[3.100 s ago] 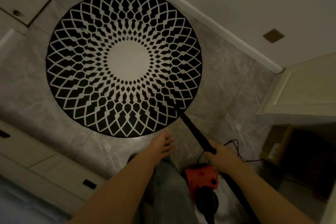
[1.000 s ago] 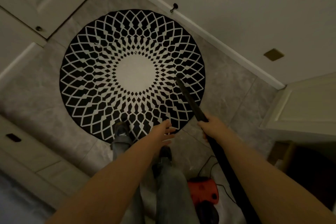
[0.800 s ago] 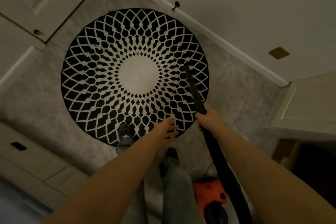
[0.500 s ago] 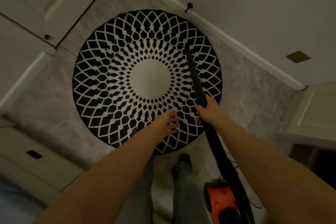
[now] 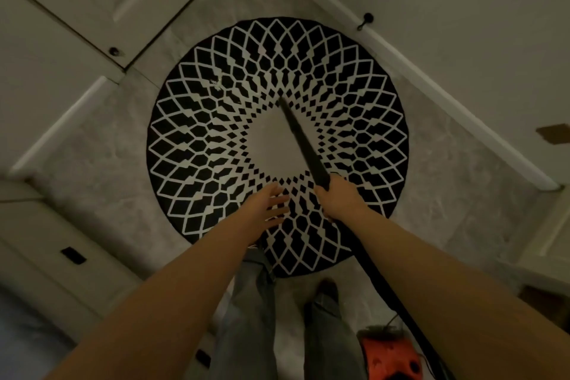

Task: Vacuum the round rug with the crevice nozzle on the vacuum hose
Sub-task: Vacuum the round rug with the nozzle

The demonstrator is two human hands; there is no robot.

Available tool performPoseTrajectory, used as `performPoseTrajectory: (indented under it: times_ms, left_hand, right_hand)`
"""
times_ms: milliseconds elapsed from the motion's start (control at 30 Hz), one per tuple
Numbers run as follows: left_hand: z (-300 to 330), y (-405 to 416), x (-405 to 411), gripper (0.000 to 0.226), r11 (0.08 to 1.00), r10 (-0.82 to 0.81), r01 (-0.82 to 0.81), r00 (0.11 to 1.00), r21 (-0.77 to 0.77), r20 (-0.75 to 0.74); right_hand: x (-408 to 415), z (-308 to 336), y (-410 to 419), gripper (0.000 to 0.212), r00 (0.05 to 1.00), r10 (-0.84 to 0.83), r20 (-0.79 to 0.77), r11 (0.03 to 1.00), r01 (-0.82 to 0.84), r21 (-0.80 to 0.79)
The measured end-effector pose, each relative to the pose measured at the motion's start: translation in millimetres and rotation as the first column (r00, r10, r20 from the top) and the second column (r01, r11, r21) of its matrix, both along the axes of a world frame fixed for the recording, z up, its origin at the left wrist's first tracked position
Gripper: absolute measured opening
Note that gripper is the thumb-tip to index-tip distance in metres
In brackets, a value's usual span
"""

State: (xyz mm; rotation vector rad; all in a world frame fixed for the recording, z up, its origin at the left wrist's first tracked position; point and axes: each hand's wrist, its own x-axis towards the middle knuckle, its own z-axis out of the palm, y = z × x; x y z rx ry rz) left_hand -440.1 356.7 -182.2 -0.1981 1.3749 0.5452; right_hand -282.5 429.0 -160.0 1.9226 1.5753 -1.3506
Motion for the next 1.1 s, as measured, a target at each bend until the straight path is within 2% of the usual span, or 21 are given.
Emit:
performPoseTrajectory:
  times_ms: [100,200,300,500,733,900,1100]
  left_hand:
    - [-3,-2,-19,0.043,1.0,0.03,-0.03,1.0,-0.008,-0.004]
    - [-6,-3,-35,0.046,0.999,0.05,-0.05,0.998,-0.008,-0.029]
    - [-9,-6,-51,0.049,0.998,0.056,-0.059,0.995,-0.028,-0.085]
    - [-18,-14,-82,0.051,0.995,0.085,-0.093,0.984,-0.042,-0.156]
    - [-18,-15,-107,0.051,0.987,0.154,-0.158,0.973,-0.009,-0.169]
    - [-27,-15,-134,0.049,0.989,0.144,-0.15,0.967,-0.015,-0.21]
    - [-37,-18,-162,0.041,0.981,0.183,-0.194,0.952,-0.023,-0.246]
  right_hand:
    - [-2,-6,5,0.04,0.998,-0.068,0.016,0.997,0.068,0.024]
    - [-8,-6,0,0.043,0.998,0.047,0.049,0.999,-0.047,-0.006]
    - [-13,-4,-9,0.039,0.989,0.144,-0.011,0.989,-0.145,-0.038]
    - [-46,-13,23,0.042,0.998,0.04,-0.056,0.998,-0.037,0.048]
    - [-95,-26,13,0.043,0.962,0.252,-0.109,0.968,-0.25,0.029]
    - [-118,-44,45,0.042,0.99,0.112,-0.085,0.993,-0.108,0.046]
    - [-152,-55,32,0.039,0.944,0.317,-0.091,0.948,-0.314,0.044]
